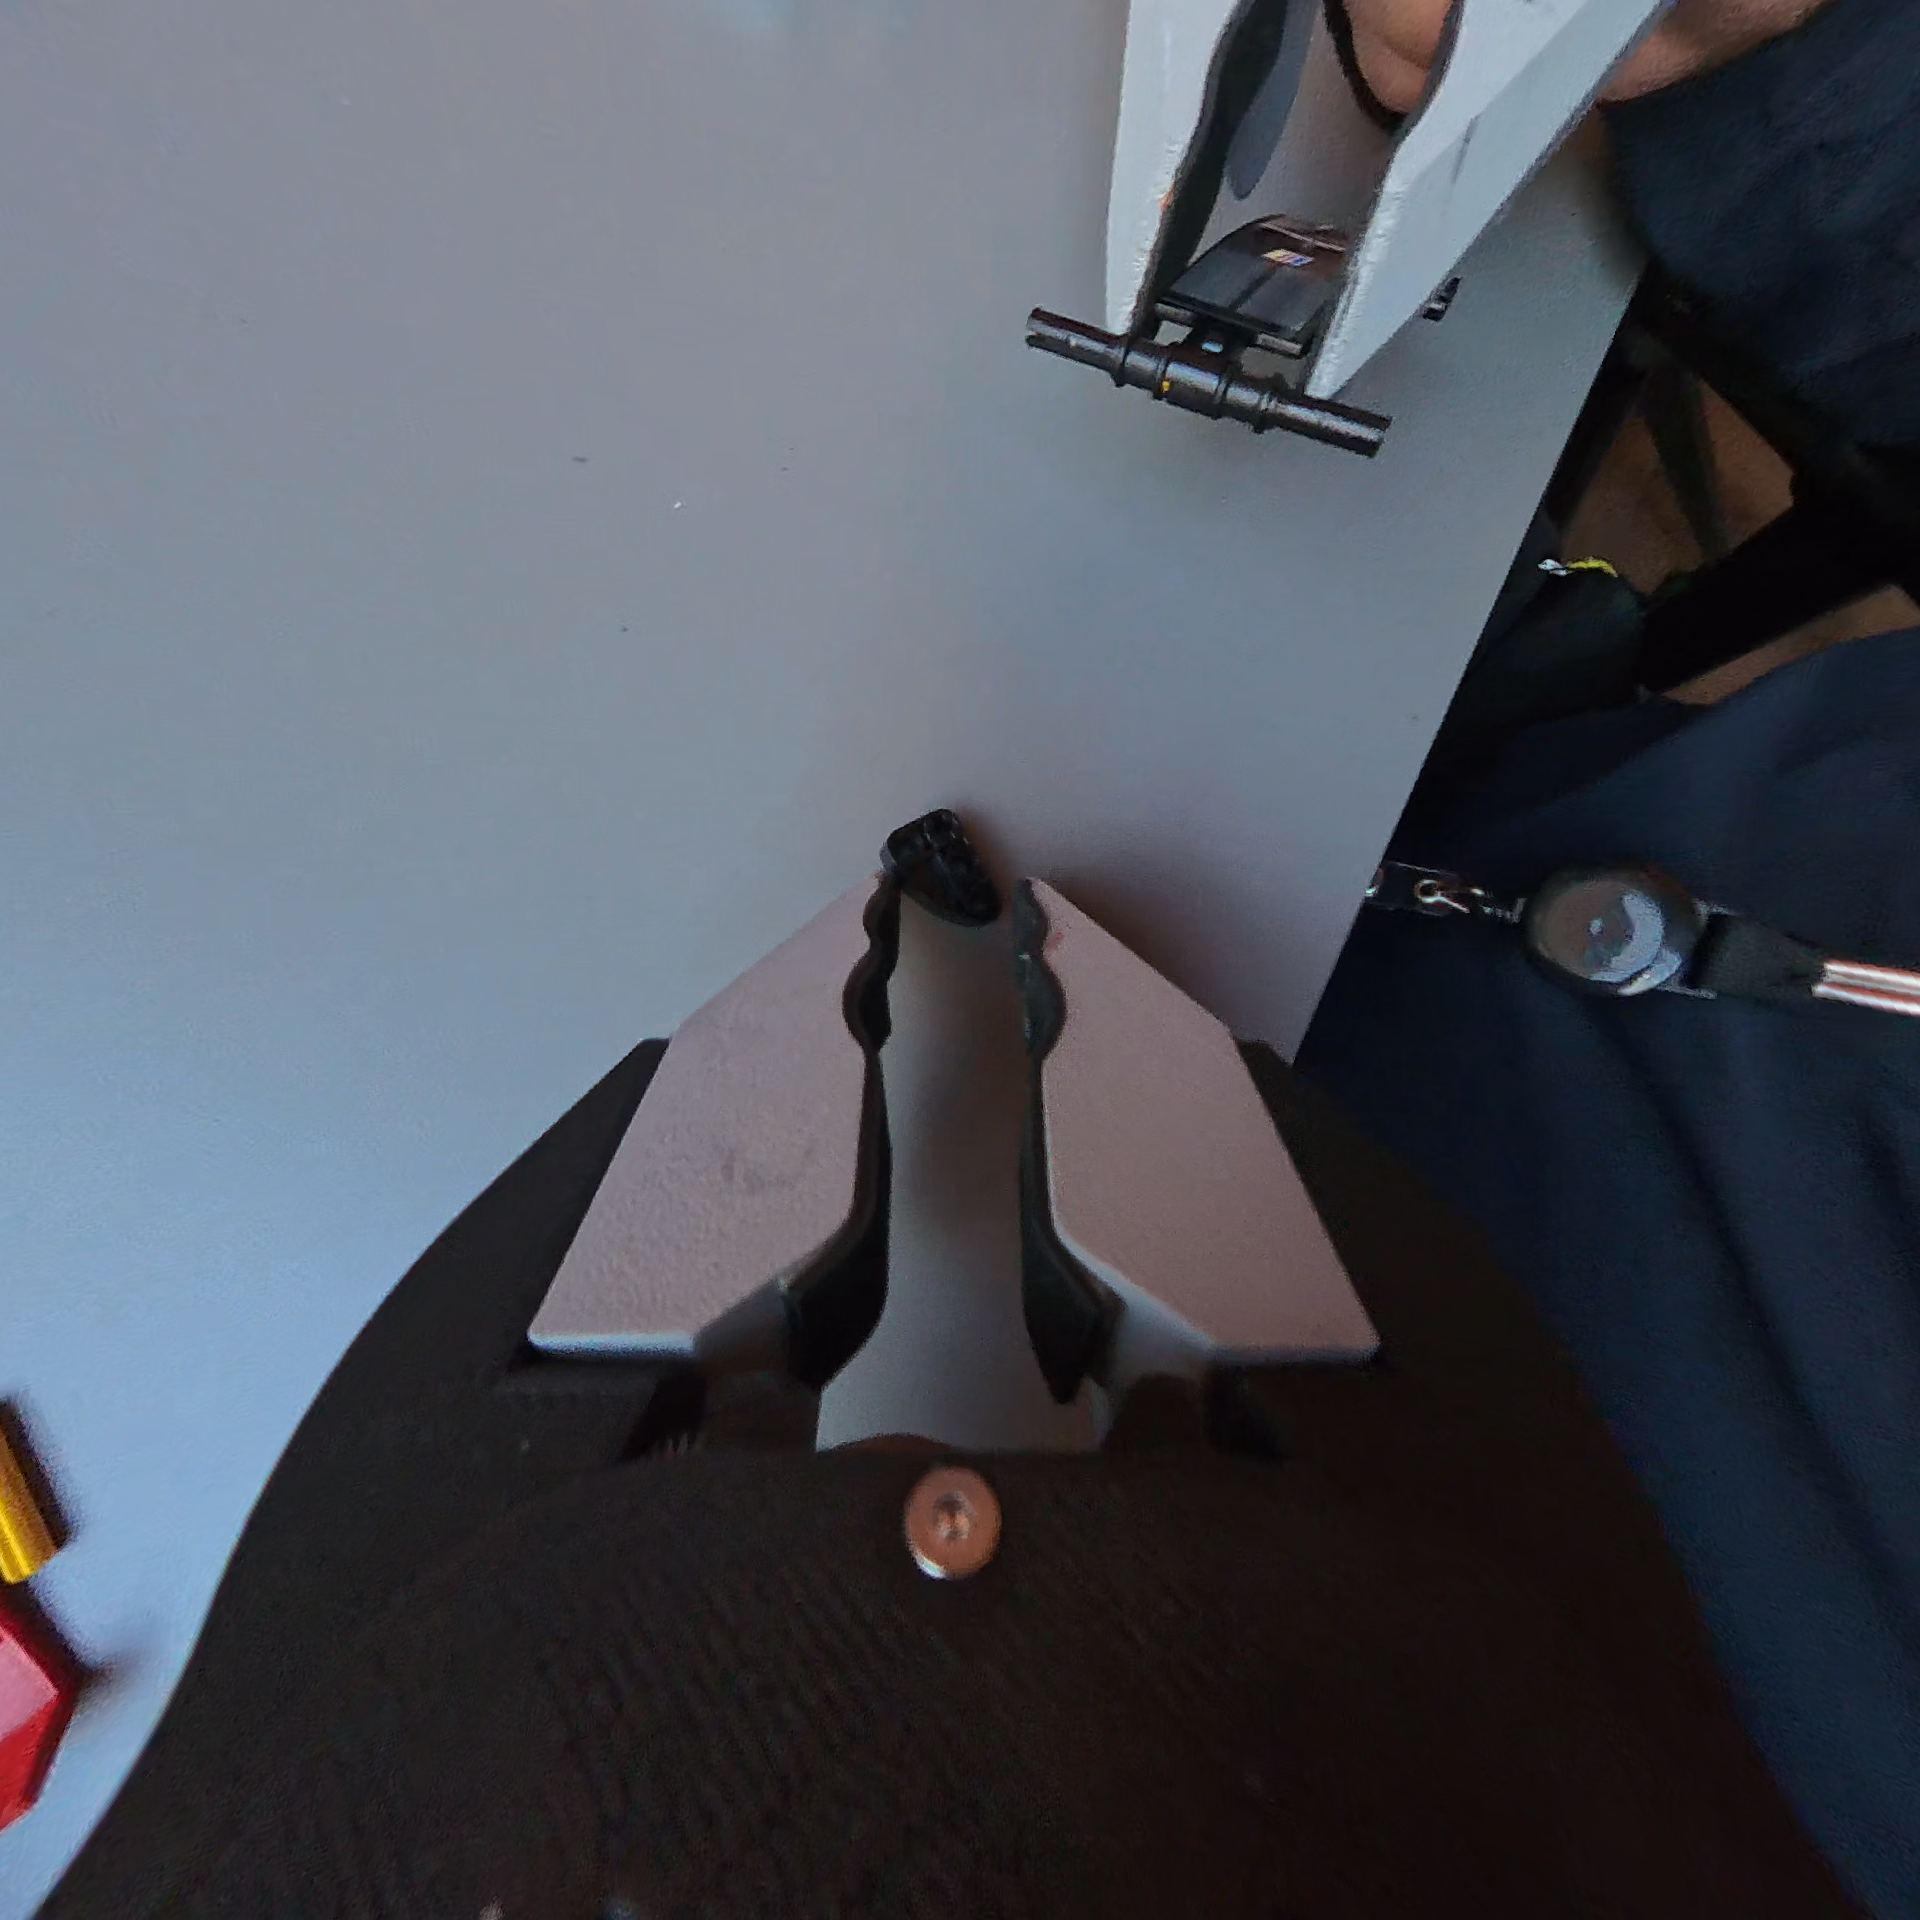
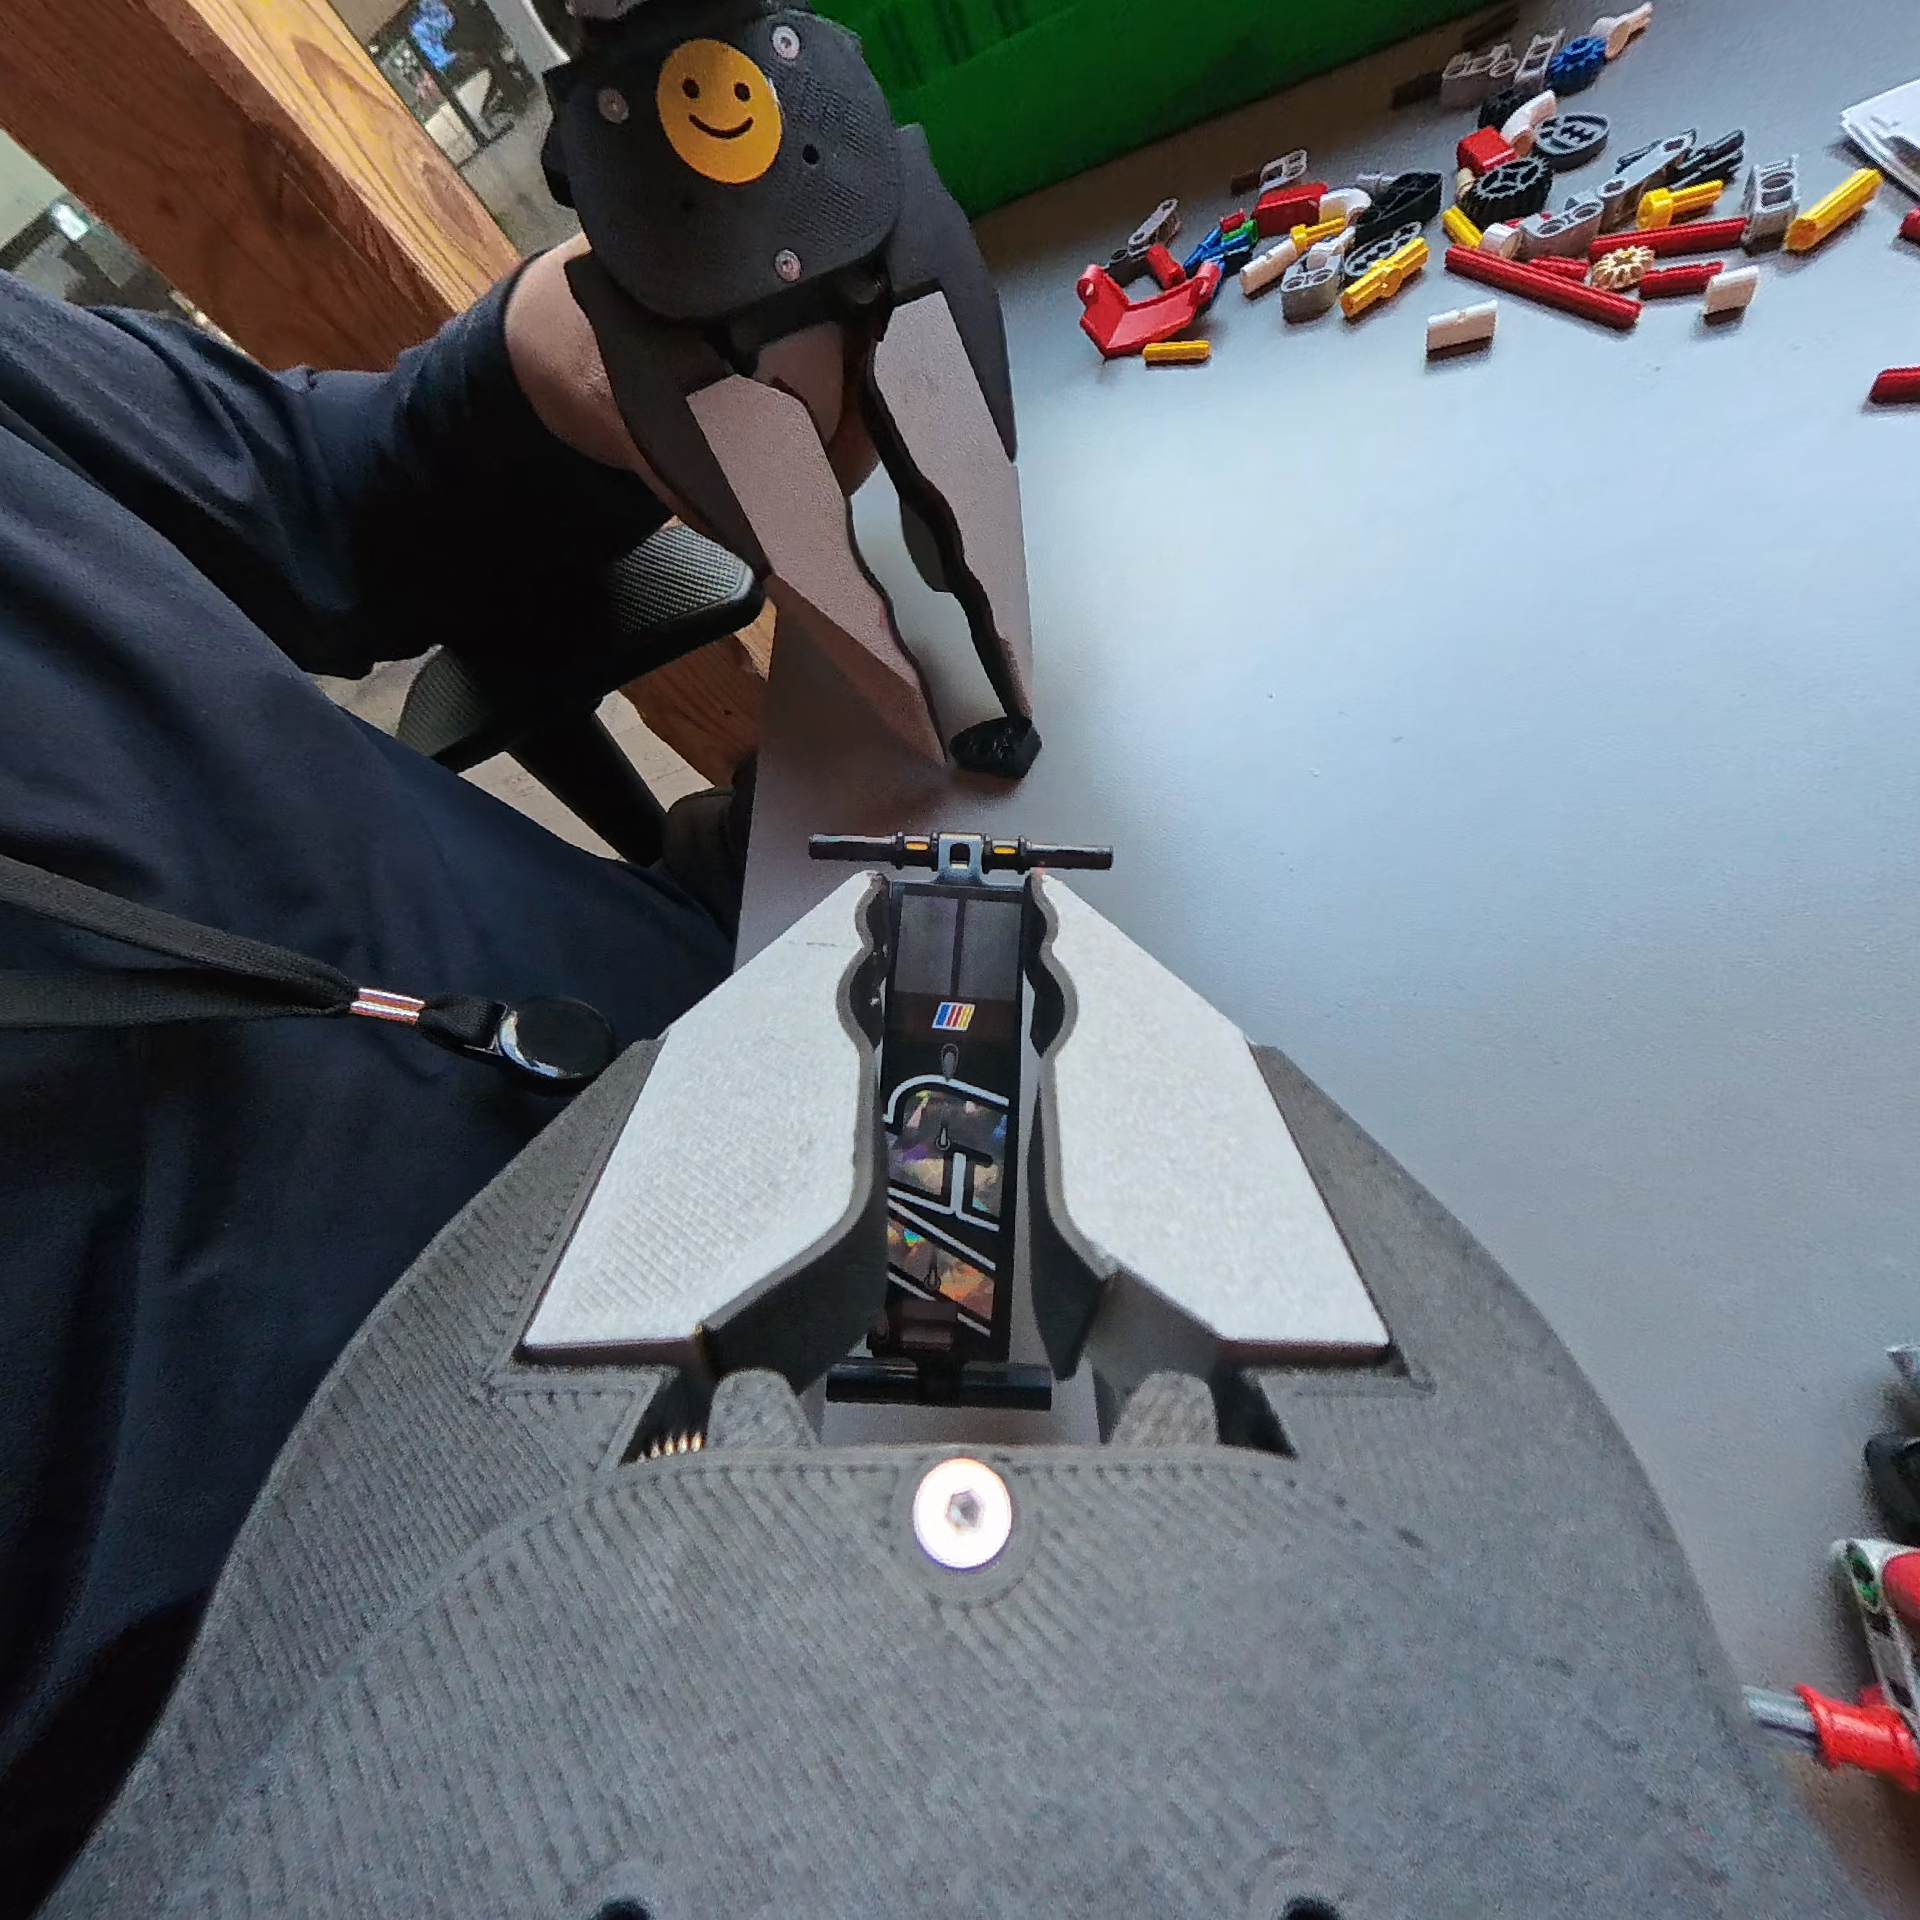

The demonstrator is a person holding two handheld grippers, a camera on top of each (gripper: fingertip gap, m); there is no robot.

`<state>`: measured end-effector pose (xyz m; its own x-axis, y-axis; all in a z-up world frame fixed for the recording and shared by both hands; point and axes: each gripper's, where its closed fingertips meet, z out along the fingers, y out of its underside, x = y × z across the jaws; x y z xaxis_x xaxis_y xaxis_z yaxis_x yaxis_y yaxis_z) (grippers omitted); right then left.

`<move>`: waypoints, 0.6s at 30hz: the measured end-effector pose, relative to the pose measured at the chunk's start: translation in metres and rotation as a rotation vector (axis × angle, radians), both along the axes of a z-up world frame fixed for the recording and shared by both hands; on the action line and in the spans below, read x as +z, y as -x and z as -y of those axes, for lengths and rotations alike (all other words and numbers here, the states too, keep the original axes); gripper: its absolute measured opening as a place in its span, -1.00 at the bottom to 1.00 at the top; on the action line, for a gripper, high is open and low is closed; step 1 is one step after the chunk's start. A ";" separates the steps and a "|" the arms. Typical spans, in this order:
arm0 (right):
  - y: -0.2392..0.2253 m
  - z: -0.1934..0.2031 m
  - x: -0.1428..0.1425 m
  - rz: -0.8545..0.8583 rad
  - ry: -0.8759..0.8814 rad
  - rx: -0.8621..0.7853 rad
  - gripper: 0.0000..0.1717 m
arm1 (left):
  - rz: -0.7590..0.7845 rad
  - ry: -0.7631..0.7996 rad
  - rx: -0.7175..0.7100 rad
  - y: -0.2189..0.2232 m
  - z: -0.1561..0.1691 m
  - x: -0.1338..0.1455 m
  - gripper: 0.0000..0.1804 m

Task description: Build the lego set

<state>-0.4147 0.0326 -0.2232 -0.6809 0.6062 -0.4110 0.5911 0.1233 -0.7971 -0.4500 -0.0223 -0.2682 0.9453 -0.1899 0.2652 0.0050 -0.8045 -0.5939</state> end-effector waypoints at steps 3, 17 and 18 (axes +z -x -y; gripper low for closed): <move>-0.001 0.001 0.003 -0.004 0.011 0.006 -0.74 | -0.039 -0.029 -0.082 -0.002 -0.005 -0.001 -0.82; -0.009 0.023 0.032 0.239 0.435 0.196 -0.74 | -0.166 -0.379 -0.314 -0.029 -0.025 0.062 -0.67; -0.009 0.026 0.034 0.250 0.455 0.213 -0.74 | -0.185 -0.407 -0.318 -0.032 -0.027 0.066 -0.72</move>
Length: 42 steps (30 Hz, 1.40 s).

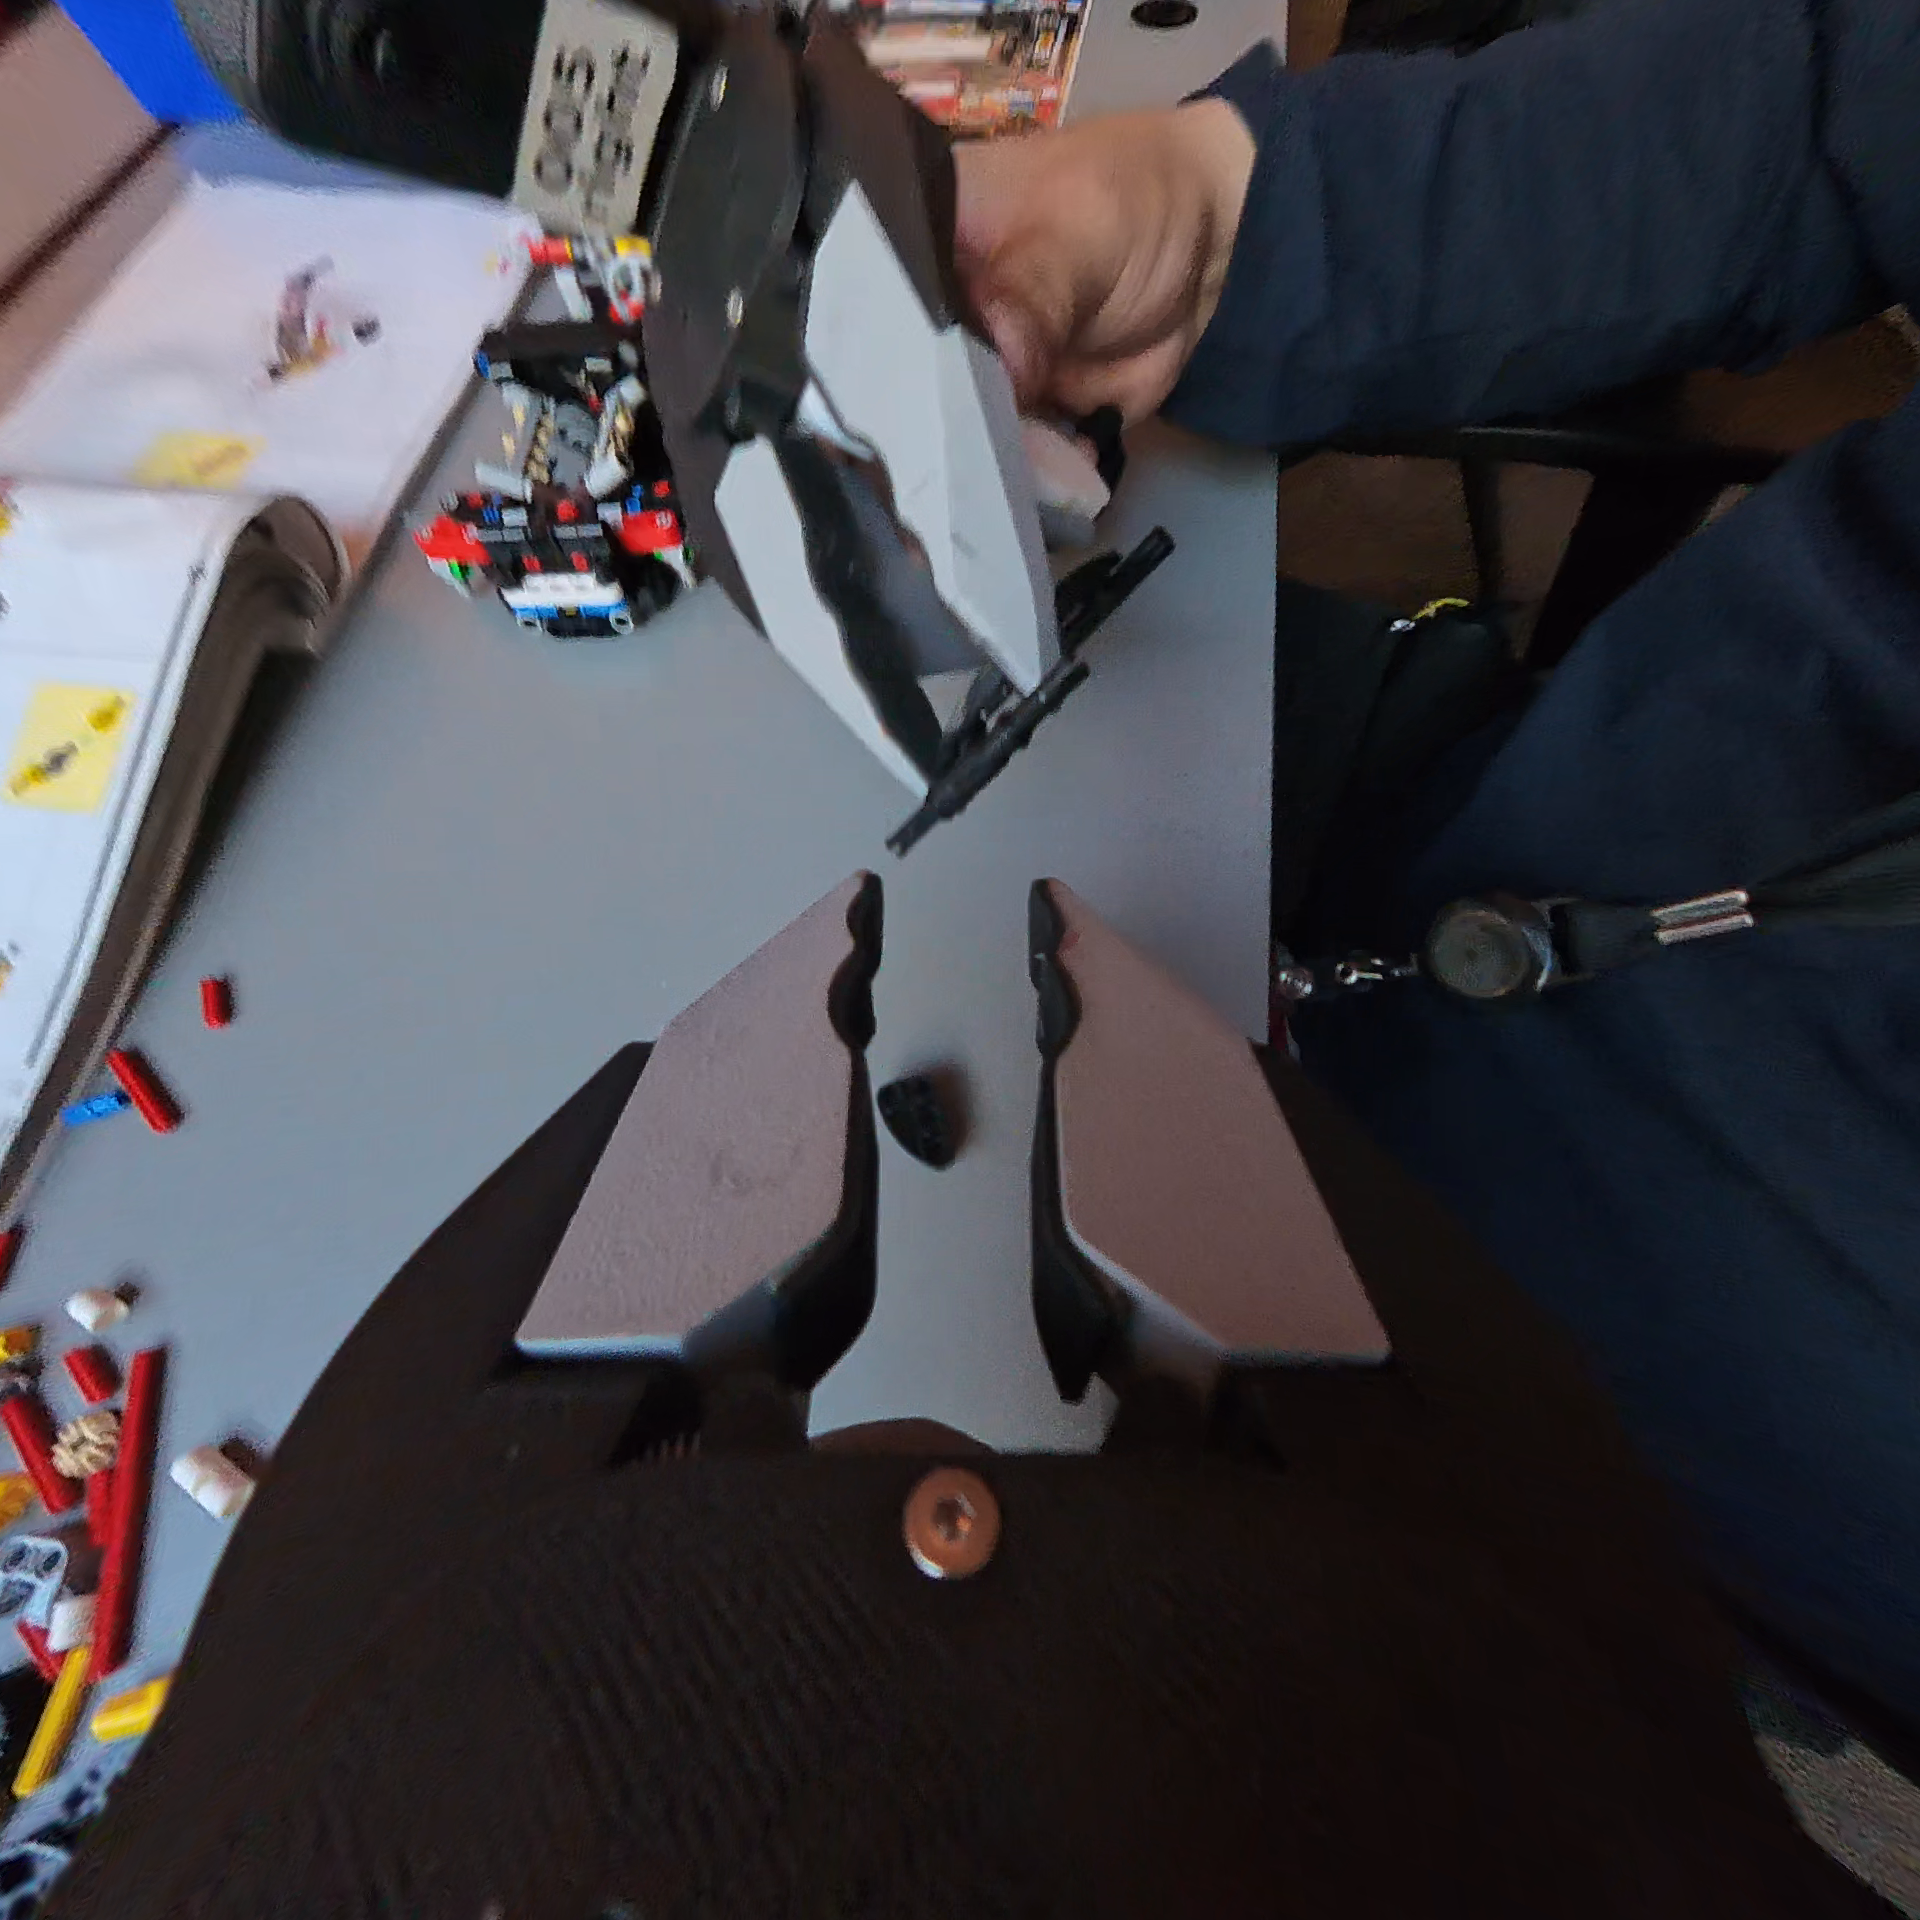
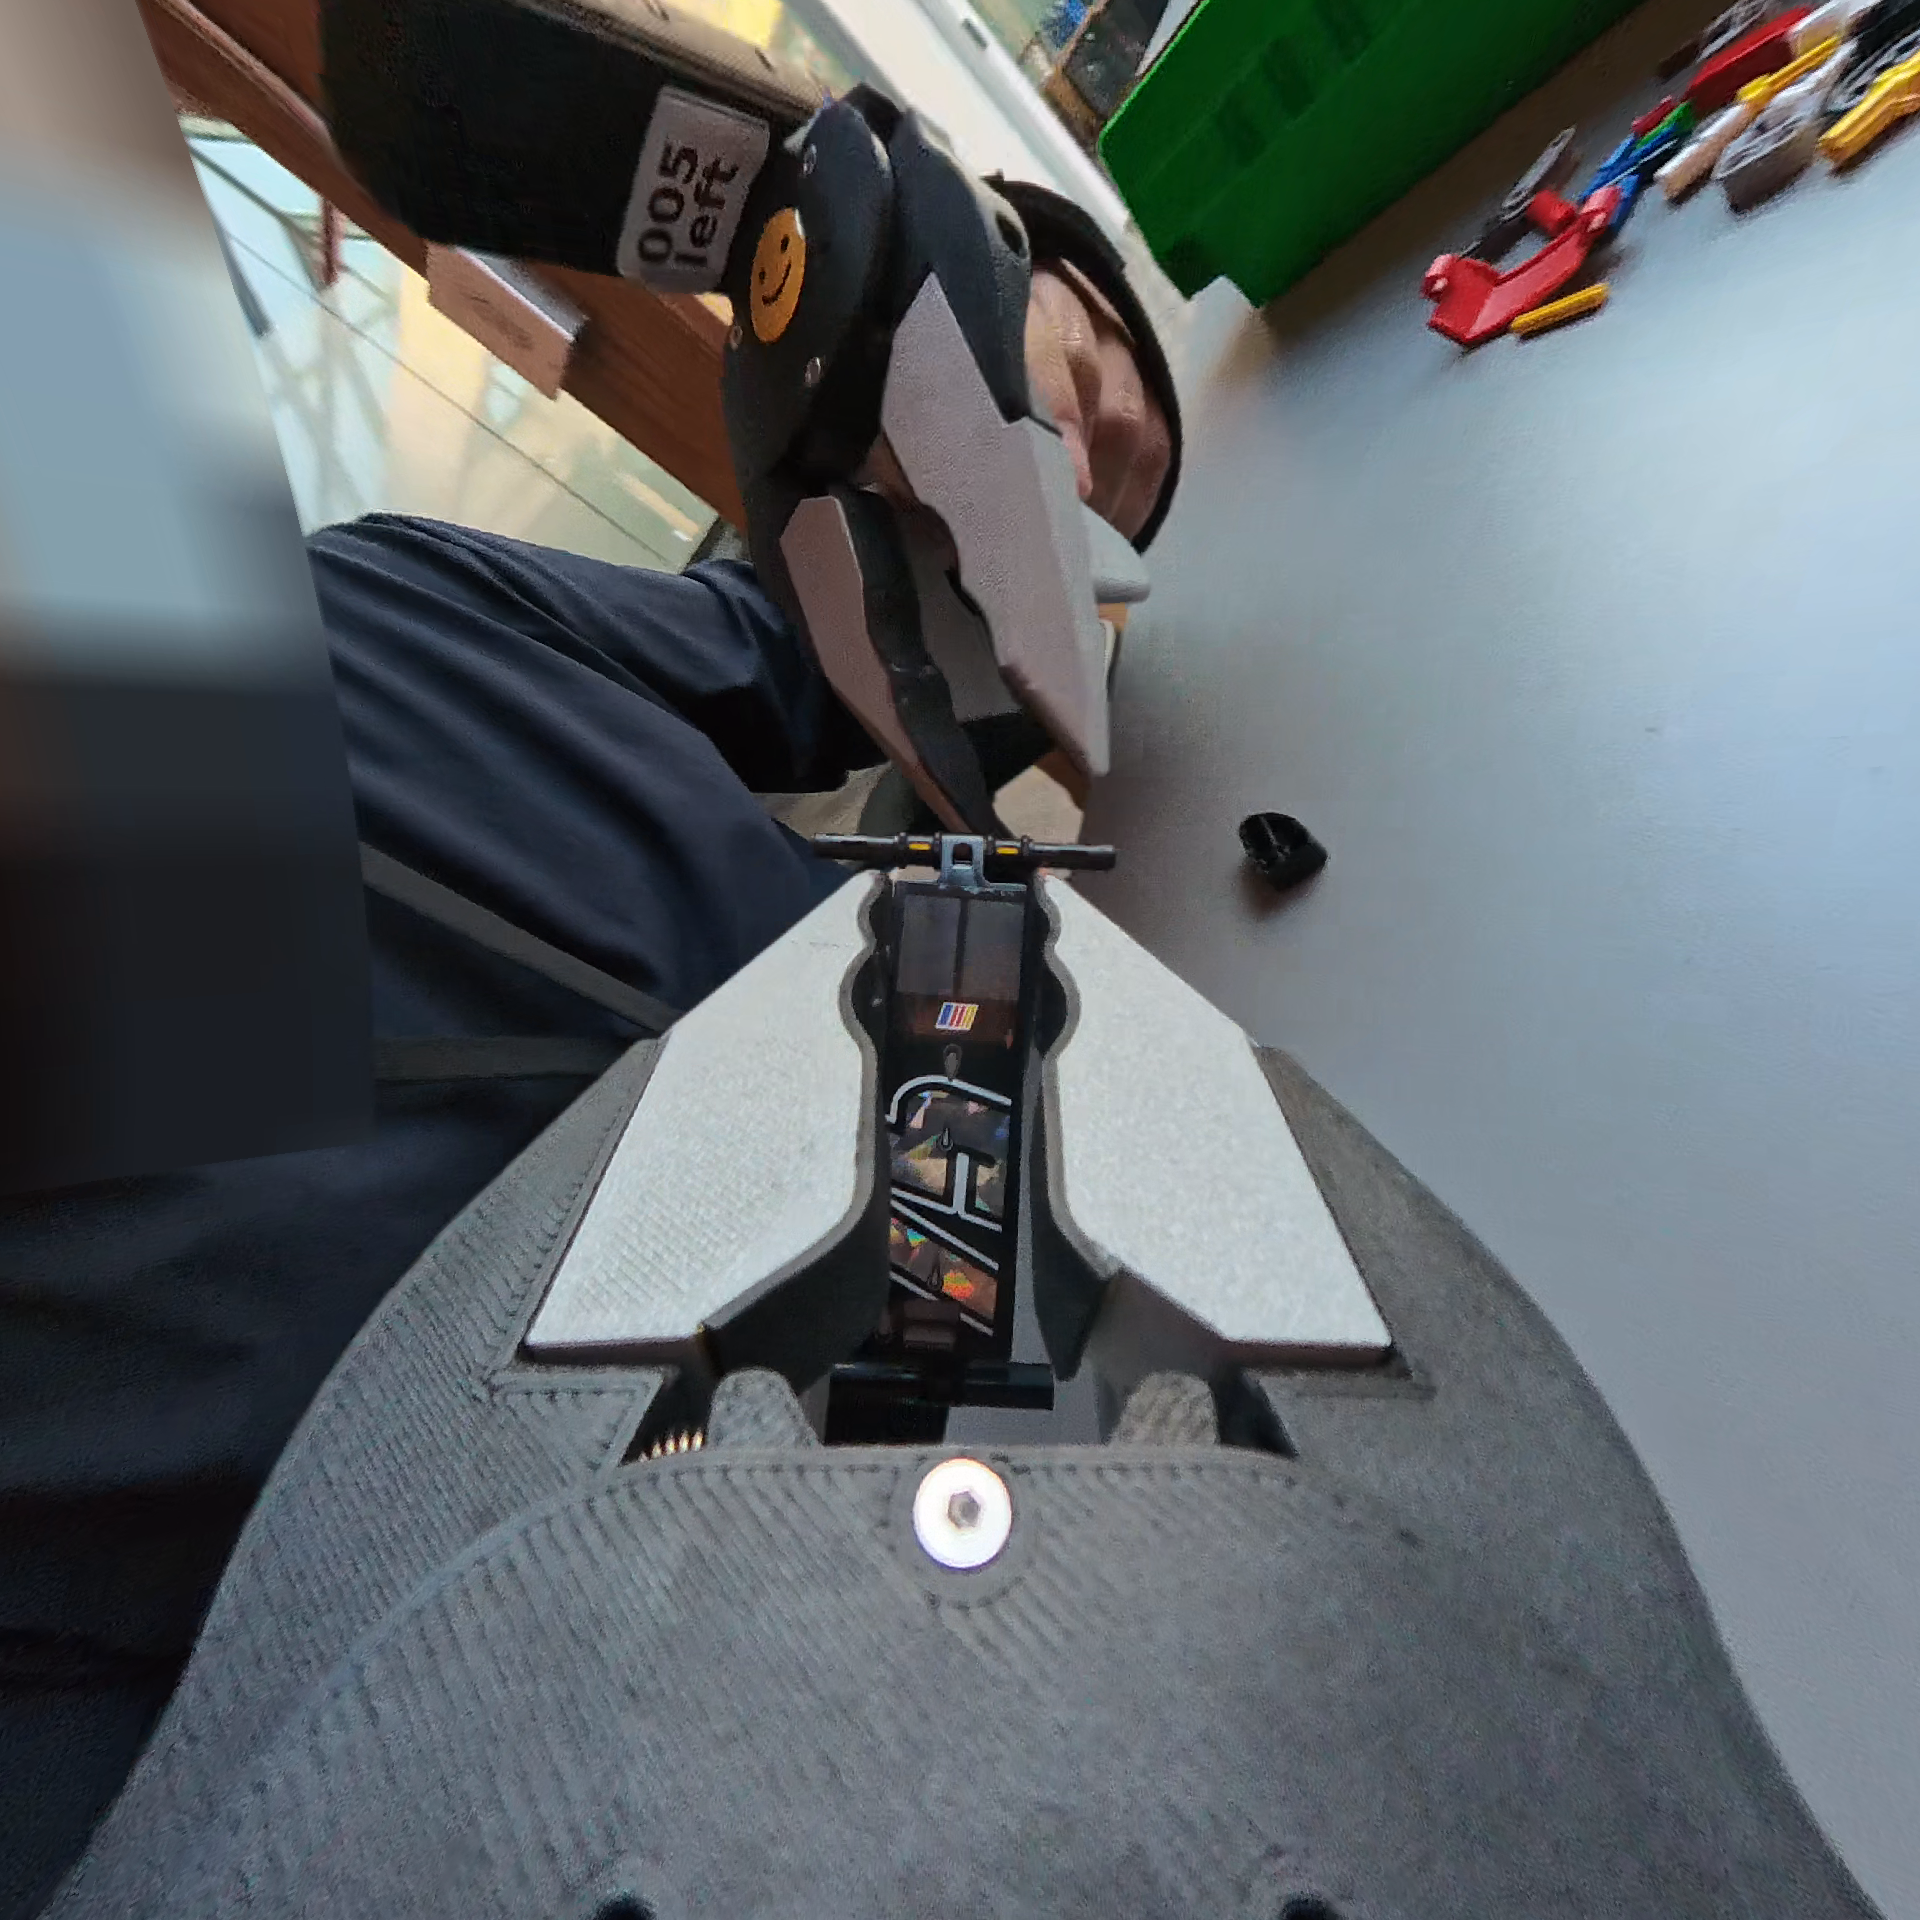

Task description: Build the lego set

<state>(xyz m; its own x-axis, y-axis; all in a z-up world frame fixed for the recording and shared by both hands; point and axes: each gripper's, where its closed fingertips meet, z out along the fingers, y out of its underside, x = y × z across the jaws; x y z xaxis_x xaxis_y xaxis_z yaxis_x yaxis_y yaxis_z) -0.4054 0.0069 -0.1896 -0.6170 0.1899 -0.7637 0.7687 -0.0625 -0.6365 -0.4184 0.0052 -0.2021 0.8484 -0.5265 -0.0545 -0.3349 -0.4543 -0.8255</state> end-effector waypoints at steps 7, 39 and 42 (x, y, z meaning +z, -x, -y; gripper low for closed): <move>-0.005 0.016 0.003 0.035 0.050 0.080 -0.74 | -0.047 -0.044 -0.086 -0.014 -0.004 -0.001 -0.85; 0.058 -0.004 -0.040 -0.491 -1.006 0.040 -1.00 | 0.145 -0.001 0.209 0.043 -0.009 -0.024 -0.89; 0.057 -0.004 -0.040 -0.501 -1.014 0.058 -1.00 | 0.105 -0.001 0.201 0.042 -0.007 -0.027 -0.97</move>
